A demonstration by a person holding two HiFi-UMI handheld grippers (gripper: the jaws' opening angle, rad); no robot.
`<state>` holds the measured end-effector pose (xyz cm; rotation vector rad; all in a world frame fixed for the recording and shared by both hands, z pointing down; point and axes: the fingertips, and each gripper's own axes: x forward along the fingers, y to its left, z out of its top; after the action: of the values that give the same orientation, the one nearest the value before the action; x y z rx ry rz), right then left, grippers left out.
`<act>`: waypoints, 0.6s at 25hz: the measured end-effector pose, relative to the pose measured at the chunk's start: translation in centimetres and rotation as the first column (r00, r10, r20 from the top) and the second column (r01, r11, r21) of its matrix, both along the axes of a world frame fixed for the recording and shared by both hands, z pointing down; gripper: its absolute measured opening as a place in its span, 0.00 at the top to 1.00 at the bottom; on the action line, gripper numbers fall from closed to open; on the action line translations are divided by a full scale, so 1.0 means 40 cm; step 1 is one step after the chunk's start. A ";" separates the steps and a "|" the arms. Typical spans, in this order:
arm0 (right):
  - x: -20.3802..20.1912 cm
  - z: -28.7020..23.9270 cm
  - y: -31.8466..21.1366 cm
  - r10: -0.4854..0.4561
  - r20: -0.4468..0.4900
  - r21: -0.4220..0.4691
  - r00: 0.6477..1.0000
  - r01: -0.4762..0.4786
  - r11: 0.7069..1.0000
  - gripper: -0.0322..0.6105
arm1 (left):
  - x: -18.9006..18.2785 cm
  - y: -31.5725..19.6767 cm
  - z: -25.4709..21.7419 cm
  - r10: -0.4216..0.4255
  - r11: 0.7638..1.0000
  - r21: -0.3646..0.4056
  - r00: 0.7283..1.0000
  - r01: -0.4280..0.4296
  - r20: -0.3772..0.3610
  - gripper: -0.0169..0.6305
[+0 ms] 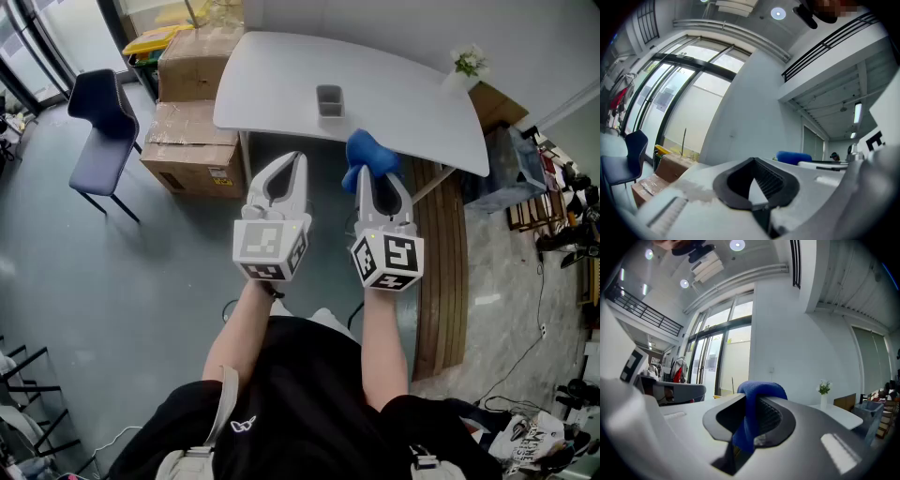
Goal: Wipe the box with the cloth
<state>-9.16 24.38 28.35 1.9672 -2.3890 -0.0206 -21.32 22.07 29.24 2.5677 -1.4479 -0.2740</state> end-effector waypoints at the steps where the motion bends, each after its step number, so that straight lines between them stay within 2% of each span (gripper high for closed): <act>1: -0.003 0.001 -0.005 -0.003 0.006 0.001 1.000 0.003 1.000 0.87 | -0.002 -0.007 0.004 -0.003 1.000 -0.001 1.000 0.003 0.003 0.97; 7: 0.021 -0.008 -0.022 0.018 0.013 0.010 1.000 -0.019 1.000 0.87 | 0.006 -0.033 0.016 0.011 1.000 -0.001 1.000 -0.011 0.017 0.97; 15: 0.070 -0.035 -0.116 0.028 0.007 0.033 1.000 -0.028 0.999 0.87 | -0.002 -0.131 0.014 -0.041 0.999 0.036 0.995 0.038 0.089 0.97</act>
<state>-6.34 19.76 26.95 2.0179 -2.3804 -0.0526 -21.41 16.83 29.81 2.6118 -1.5398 -0.1926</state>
